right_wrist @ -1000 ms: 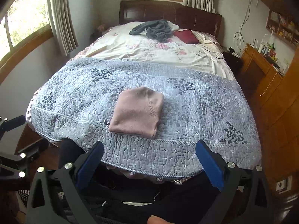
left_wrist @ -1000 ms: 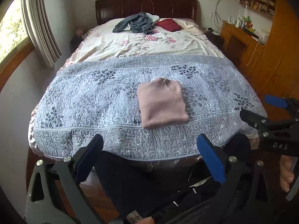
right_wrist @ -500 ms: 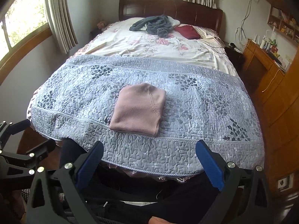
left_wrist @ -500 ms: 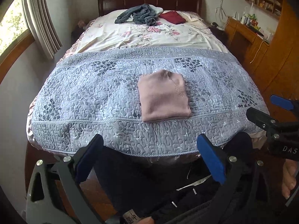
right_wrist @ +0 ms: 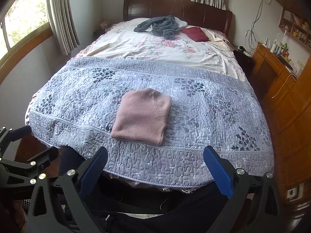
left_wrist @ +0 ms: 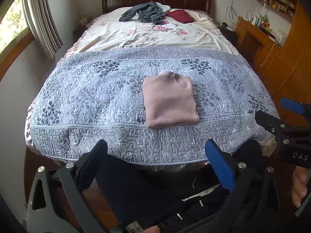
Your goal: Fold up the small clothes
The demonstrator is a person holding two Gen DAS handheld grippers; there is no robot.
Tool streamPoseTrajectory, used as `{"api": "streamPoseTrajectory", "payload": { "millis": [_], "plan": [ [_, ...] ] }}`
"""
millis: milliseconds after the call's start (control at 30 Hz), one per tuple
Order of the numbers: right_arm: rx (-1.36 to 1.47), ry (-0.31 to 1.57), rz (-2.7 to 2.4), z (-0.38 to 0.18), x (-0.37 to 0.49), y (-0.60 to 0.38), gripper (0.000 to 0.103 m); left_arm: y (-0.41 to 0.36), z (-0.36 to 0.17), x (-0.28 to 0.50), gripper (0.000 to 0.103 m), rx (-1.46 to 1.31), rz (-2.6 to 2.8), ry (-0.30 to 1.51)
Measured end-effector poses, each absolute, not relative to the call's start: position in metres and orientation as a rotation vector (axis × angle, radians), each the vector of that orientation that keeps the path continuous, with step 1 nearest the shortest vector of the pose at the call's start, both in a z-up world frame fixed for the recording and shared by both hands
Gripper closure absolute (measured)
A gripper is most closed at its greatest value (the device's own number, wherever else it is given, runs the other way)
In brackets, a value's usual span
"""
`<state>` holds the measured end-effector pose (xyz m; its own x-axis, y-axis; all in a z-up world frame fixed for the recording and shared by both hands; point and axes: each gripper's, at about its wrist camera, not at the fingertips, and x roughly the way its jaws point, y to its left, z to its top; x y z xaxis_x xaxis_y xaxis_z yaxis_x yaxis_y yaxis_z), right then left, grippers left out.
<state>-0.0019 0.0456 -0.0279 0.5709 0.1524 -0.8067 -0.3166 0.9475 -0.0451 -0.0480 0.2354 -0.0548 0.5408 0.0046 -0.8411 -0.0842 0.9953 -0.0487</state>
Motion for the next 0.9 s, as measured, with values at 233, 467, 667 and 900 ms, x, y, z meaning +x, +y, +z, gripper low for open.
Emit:
{"api": "streamPoseTrajectory", "payload": {
  "millis": [233, 467, 667, 900],
  "plan": [
    [-0.183, 0.92, 0.279, -0.029, 0.0003, 0.0447, 0.004, 0.2345, -0.0598, -0.0453, 0.004, -0.085, 0.056, 1.006],
    [-0.175, 0.924, 0.283, -0.0292, 0.0019, 0.043, 0.005, 0.2338, -0.0609, -0.0444, 0.004, -0.082, 0.056, 1.004],
    [-0.176, 0.92, 0.289, -0.0279, 0.004, 0.0433, 0.005, 0.2331, -0.061, -0.0428, 0.004, -0.075, 0.059, 1.001],
    [-0.176, 0.916, 0.294, -0.0271, 0.0043, 0.0441, 0.004, 0.2327, -0.0608, -0.0418, 0.004, -0.074, 0.06, 1.0]
  ]
}}
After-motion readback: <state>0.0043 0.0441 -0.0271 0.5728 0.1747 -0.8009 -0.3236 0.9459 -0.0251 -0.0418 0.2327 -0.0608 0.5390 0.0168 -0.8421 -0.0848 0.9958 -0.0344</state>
